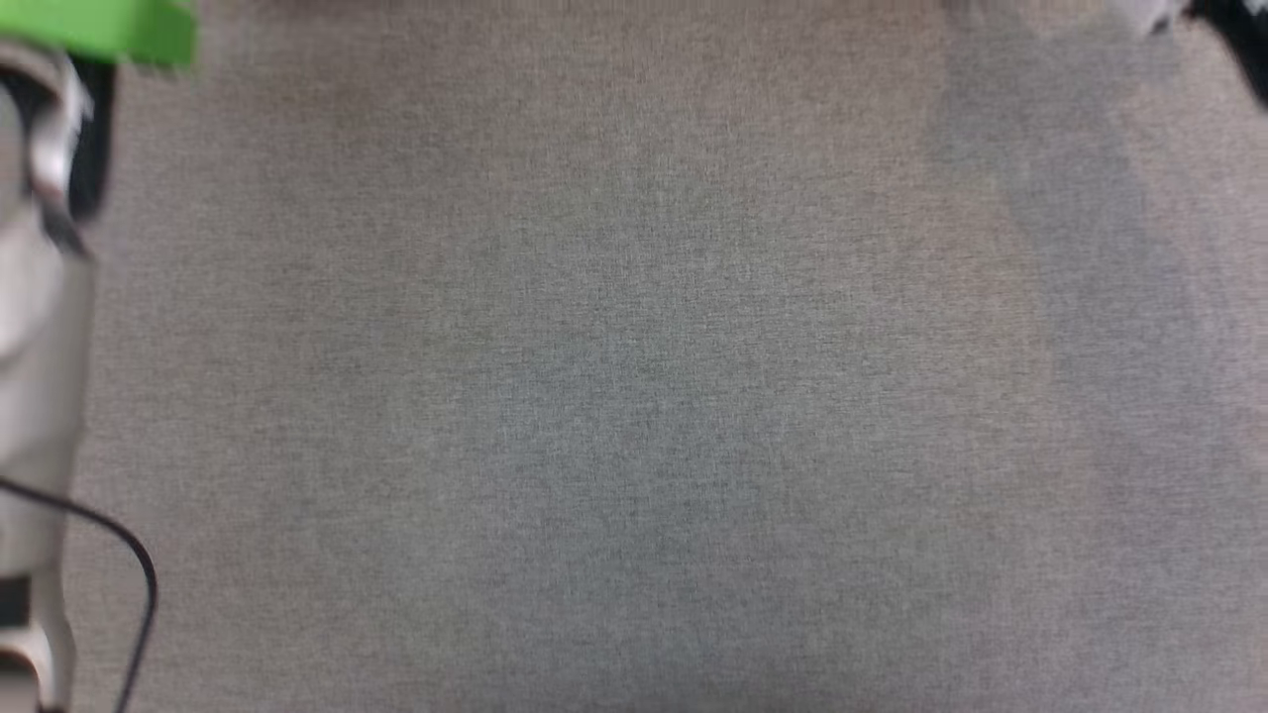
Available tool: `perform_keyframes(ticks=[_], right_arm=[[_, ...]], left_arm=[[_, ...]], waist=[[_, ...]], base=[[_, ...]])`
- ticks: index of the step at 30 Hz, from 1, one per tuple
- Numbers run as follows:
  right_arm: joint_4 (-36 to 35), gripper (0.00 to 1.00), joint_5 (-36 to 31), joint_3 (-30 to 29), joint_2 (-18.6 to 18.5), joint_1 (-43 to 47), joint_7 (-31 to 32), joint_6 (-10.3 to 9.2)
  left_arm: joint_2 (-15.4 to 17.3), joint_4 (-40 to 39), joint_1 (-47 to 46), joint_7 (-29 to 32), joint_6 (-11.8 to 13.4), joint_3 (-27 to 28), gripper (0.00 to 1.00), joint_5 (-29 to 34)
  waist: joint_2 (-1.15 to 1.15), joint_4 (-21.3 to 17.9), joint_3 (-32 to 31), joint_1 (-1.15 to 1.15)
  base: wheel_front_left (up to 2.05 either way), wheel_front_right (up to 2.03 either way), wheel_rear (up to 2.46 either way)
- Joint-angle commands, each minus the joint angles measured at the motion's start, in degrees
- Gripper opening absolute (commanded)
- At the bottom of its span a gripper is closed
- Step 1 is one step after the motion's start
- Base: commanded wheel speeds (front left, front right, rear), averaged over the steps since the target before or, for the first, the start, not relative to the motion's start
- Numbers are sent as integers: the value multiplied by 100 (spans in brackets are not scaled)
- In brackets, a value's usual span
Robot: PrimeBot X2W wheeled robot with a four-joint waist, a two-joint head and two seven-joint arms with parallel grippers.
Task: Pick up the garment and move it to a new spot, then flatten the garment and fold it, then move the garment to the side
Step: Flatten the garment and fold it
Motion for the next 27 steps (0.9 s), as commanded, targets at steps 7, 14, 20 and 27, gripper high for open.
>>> perform_keyframes(ticks=[7,14,20,27], right_arm=[[-440,0,539,461,-401,1387,-186,-4],[-815,0,833,808,-825,2549,-211,-4],[-1175,0,1003,1020,-1219,3552,-157,-4],[-1504,0,1198,1018,-1470,4606,-118,-4]], left_arm=[[-125,-690,2240,-33,279,324,0,-102],[-278,-1198,4085,-33,545,480,0,-186],[-389,-1271,5140,25,585,345,0,-333],[-440,-1287,6197,227,644,163,0,-496]], waist=[[0,34,-919,0],[0,116,-1536,0],[0,212,-2122,0],[0,232,-2589,0]], base=[[0,0,0],[0,0,0],[0,0,0],[0,0,0]])
